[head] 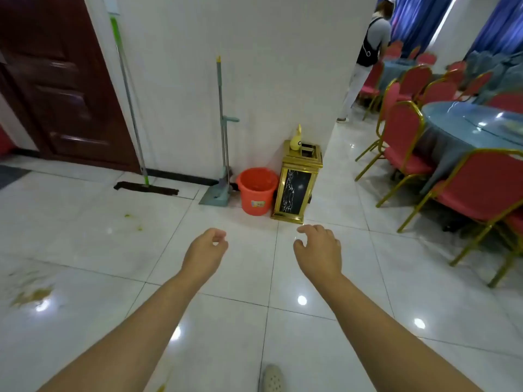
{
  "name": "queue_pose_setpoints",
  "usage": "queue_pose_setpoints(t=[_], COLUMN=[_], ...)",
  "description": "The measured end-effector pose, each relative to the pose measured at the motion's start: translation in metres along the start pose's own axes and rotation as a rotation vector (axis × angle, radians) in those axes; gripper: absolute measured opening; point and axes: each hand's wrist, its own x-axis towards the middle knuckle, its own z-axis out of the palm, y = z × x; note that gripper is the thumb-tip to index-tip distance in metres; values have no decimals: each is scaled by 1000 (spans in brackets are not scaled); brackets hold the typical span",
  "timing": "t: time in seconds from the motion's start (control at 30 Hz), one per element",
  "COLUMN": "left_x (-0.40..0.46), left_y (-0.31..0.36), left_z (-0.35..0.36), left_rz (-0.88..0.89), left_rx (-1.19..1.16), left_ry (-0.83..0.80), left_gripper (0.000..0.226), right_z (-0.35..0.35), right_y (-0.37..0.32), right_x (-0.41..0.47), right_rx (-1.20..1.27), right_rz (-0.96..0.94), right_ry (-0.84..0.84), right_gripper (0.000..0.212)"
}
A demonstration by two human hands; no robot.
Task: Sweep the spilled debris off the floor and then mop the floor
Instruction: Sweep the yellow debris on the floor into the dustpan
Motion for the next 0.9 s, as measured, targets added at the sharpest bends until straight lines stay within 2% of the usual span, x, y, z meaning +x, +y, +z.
queue_pose_setpoints(t=[0.43, 0.73, 0.9], left_x=[181, 294, 385], left_y=[25, 15, 13], left_z=[49, 14, -18], left_rz=[-250, -320, -296], left_rx=[-181, -231, -259], left_ry=[88, 197, 206], left_gripper=[14, 13, 16], right_z=[62, 119, 149], right_y=[25, -28, -72], right_x=[228, 350, 426], right_rx=[72, 172, 202], right_rz=[-89, -156, -113], right_ry=[-178, -289, -356], right_gripper=[30, 27, 25])
